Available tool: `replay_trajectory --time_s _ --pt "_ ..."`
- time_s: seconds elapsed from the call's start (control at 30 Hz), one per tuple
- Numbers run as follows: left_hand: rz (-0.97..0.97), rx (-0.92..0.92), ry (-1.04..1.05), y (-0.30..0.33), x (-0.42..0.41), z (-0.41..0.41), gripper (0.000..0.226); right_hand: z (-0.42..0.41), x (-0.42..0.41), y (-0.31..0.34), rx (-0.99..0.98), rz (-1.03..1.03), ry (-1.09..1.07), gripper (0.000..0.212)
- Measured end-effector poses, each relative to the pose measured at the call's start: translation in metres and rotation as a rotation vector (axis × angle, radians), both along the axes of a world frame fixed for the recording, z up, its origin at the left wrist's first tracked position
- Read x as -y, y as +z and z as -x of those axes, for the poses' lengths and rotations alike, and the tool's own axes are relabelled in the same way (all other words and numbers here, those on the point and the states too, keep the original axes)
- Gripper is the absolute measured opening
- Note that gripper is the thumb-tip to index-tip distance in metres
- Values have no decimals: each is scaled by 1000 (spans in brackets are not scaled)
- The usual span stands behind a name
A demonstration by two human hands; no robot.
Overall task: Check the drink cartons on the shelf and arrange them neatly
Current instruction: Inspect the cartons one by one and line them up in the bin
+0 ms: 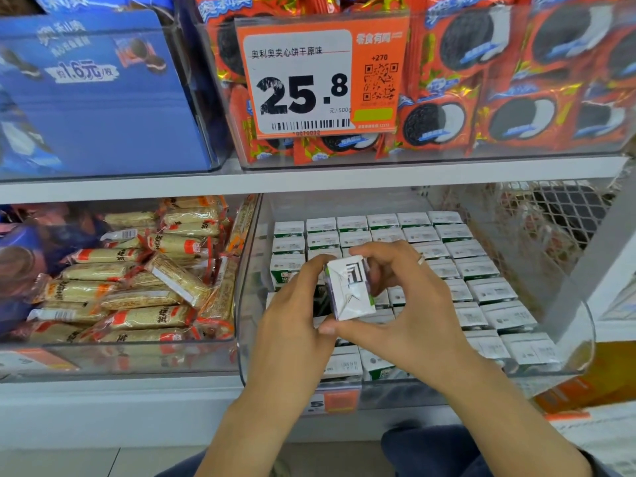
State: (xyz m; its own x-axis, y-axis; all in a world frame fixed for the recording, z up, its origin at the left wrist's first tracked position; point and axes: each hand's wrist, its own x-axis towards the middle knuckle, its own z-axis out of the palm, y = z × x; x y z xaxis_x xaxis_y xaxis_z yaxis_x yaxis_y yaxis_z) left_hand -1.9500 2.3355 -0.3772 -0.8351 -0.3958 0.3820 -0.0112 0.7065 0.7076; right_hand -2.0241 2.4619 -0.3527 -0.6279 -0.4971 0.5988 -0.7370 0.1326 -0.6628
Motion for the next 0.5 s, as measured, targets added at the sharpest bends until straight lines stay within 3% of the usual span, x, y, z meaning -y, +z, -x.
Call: replay_trajectory --time_s 0.27,0.4,0.5 --pt "-20 -63 -33 5 1 -2 56 0 -1 5 87 87 -42 56" --pt "-41 -64 -75 10 -2 -4 55 9 -1 12 638 363 -16 42" --pt "-22 -65 -119 11 -4 -4 65 15 -4 14 993 454 98 43"
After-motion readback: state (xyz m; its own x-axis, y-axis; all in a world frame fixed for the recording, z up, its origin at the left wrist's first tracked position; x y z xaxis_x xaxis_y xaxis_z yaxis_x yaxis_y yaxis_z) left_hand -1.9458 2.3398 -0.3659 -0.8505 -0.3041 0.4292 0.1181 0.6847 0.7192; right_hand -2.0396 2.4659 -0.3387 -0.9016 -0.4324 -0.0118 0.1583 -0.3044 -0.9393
